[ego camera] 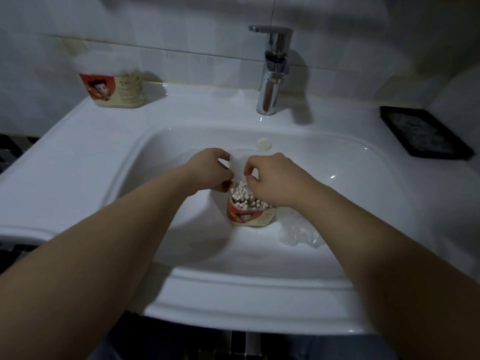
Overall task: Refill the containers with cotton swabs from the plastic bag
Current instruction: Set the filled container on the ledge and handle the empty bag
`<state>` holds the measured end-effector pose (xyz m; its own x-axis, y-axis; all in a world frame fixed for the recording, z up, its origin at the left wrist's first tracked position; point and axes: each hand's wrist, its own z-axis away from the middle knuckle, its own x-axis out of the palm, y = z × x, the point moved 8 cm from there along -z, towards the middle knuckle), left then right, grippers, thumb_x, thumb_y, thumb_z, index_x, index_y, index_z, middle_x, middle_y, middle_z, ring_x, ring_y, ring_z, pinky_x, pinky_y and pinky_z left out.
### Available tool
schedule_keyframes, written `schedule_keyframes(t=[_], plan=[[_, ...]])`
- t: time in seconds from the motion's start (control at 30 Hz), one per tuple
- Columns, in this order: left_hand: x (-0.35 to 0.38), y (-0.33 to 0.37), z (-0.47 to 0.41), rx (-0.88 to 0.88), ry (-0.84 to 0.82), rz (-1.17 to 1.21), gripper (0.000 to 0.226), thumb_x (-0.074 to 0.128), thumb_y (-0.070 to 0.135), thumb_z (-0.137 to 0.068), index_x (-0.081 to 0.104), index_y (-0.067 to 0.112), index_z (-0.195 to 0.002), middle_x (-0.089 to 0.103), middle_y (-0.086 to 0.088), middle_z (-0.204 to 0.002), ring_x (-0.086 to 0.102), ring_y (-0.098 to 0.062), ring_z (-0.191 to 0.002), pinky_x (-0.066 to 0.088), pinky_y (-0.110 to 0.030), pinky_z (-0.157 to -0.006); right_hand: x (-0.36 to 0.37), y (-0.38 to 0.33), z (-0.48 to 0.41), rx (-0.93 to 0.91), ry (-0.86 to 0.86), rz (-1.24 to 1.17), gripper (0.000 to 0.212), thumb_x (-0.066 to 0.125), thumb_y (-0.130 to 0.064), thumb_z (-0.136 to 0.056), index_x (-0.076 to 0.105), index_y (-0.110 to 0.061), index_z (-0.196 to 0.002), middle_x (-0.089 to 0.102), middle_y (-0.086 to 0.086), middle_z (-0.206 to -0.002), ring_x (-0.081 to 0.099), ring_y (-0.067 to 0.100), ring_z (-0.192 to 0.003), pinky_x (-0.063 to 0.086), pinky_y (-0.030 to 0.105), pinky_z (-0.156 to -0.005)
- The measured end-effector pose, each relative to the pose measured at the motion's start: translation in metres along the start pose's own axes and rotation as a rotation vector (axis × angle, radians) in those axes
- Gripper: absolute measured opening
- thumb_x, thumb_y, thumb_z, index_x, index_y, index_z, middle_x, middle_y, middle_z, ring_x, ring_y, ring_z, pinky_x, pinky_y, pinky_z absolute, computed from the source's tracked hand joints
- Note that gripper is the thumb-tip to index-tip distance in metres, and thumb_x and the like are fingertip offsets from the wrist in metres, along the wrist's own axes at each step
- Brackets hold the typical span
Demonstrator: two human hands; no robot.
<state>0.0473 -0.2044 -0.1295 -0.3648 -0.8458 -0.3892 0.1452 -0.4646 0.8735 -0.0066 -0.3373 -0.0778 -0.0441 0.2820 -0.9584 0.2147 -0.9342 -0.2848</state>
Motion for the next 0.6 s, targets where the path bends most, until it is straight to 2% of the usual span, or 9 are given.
schedule_keyframes(t=[0.13, 0.2, 0.3, 0.4, 0.5, 0.6], plan=[[0.000, 0.002, 0.001, 0.010, -0.006, -0.008, 0.034, 0.063, -0.003, -0.093, 0.060, 0.007, -0.126, 0.075, -0.018, -0.098, 0.075, -0.032, -0.086, 0.065, -0.034, -0.070, 0.014, 0.002, 0.004, -0.057, -0.127, -0.098, 0.015, 0.070, -0.021, -0.087, 0.073, -0.027, -0.101, 0.067, -0.010, -0.089, 0.062, 0.010, -0.089, 0.044, 0.017, -0.069], [0.000, 0.001, 0.000, 0.012, -0.003, -0.007, 0.036, 0.064, -0.003, -0.093, 0.060, 0.006, -0.127, 0.074, -0.018, -0.097, 0.073, -0.029, -0.080, 0.064, -0.033, -0.068, 0.021, 0.000, 0.003, -0.094, -0.178, -0.075, 0.018, 0.074, -0.022, -0.086, 0.074, -0.025, -0.104, 0.067, -0.010, -0.090, 0.060, 0.008, -0.087, 0.042, 0.015, -0.067], [0.000, 0.001, 0.000, 0.016, -0.002, -0.001, 0.035, 0.064, -0.003, -0.092, 0.061, 0.007, -0.126, 0.075, -0.020, -0.099, 0.073, -0.028, -0.080, 0.065, -0.033, -0.069, 0.020, -0.001, -0.002, -0.107, -0.116, -0.071, 0.022, 0.074, -0.021, -0.085, 0.074, -0.026, -0.107, 0.060, -0.014, -0.082, 0.053, 0.001, -0.075, 0.037, 0.015, -0.062], [0.001, 0.001, 0.001, 0.021, -0.014, 0.015, 0.034, 0.066, -0.003, -0.091, 0.062, 0.007, -0.123, 0.075, -0.022, -0.100, 0.072, -0.028, -0.078, 0.065, -0.035, -0.072, 0.013, -0.005, -0.002, -0.121, -0.022, -0.173, 0.020, 0.072, -0.020, -0.087, 0.076, -0.025, -0.106, 0.066, -0.012, -0.085, 0.054, -0.003, -0.072, 0.038, 0.011, -0.064], [0.001, 0.000, 0.001, 0.010, -0.017, 0.027, 0.039, 0.068, -0.005, -0.090, 0.061, 0.007, -0.126, 0.075, -0.021, -0.102, 0.073, -0.026, -0.076, 0.065, -0.034, -0.070, 0.015, -0.015, 0.000, -0.170, -0.038, -0.184, 0.014, 0.075, -0.025, -0.088, 0.079, -0.025, -0.102, 0.071, -0.011, -0.090, 0.059, -0.001, -0.078, 0.038, 0.003, -0.067], [0.001, 0.000, 0.000, 0.003, -0.009, 0.027, 0.037, 0.064, -0.004, -0.092, 0.060, 0.008, -0.127, 0.075, -0.019, -0.102, 0.074, -0.022, -0.074, 0.064, -0.033, -0.067, 0.019, -0.015, -0.003, -0.127, -0.053, -0.143, 0.011, 0.071, -0.023, -0.091, 0.082, -0.023, -0.095, 0.076, -0.006, -0.091, 0.064, 0.008, -0.083, 0.040, 0.007, -0.067]])
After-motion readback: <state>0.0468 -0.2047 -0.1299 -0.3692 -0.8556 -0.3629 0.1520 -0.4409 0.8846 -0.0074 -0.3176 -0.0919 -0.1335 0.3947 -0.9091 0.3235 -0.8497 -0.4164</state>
